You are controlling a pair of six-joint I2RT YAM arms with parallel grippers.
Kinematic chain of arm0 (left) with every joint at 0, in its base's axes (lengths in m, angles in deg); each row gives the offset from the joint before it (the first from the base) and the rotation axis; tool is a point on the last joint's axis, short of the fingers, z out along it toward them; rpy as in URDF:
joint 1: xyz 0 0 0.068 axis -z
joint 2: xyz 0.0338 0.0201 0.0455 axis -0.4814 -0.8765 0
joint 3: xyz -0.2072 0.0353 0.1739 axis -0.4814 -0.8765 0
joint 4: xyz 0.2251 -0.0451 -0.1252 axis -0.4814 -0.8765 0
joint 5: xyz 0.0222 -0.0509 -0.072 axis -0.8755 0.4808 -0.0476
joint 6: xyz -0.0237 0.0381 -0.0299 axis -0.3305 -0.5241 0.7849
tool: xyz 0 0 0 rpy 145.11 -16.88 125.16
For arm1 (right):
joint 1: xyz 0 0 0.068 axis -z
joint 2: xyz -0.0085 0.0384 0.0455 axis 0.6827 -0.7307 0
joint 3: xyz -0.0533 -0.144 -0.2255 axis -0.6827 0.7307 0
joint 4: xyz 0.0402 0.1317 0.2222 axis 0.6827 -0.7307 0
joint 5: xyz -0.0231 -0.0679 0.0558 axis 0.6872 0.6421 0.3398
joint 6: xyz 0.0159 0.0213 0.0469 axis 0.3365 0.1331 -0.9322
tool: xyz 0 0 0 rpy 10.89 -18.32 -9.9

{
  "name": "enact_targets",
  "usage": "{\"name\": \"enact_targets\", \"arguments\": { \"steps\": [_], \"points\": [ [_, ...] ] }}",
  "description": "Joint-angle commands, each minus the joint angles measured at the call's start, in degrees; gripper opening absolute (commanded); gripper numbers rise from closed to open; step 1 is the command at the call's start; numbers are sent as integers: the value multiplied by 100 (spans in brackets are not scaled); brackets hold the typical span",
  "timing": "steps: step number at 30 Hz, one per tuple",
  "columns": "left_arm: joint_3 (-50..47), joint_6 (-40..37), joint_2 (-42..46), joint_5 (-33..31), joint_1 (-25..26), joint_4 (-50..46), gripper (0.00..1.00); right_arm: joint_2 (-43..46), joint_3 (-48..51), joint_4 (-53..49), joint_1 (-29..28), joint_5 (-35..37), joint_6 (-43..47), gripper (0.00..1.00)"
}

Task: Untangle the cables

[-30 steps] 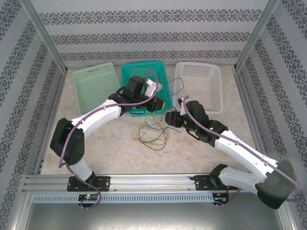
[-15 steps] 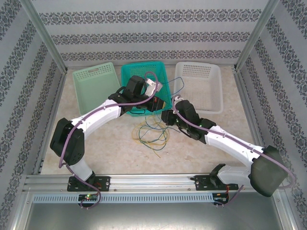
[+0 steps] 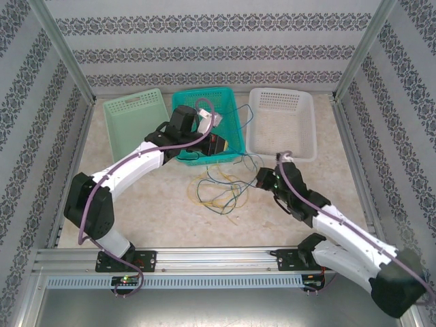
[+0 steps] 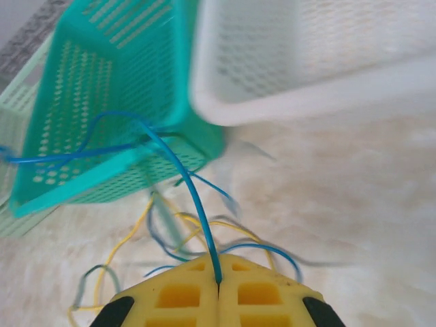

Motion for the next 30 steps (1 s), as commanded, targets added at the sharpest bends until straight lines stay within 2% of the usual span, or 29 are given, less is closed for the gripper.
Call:
{"name": "enact_targets", "arguments": {
  "steps": [1,5,12,13,14,15,17,20,22,26,30],
  "points": [
    [-46,-196,255,-92,-107,-332,0,325,303,16,48,254,-643,0],
    [-201,-72,494,-72,-243,-63,0,55,202,-226,6,-95,-520,0],
    [-172,216,542,353,-256,331,0,-1210,-238,-290,-88,-403,-460,0],
    [-201,213,563,336,-258,352,0,-1364,-358,-445,-99,-365,-426,10],
    [-233,218,582,320,-262,361,0,-1473,-456,-541,-101,-354,-365,29],
    [-249,206,588,343,-262,355,0,-1499,-504,-544,-116,-343,-295,40],
    [-271,198,595,370,-261,317,0,-1371,-529,-479,-167,-238,-176,53],
    [-299,178,581,349,-261,310,0,-958,-549,-560,-188,-128,63,62],
    [-299,153,571,338,-260,289,0,-636,-602,-778,-206,-113,206,64],
    [-248,13,524,332,-253,122,0,-225,-841,-1250,-343,-116,396,63],
    [-251,-27,516,327,-245,61,0,-398,-1127,-1010,-389,-466,555,62]
  ]
}}
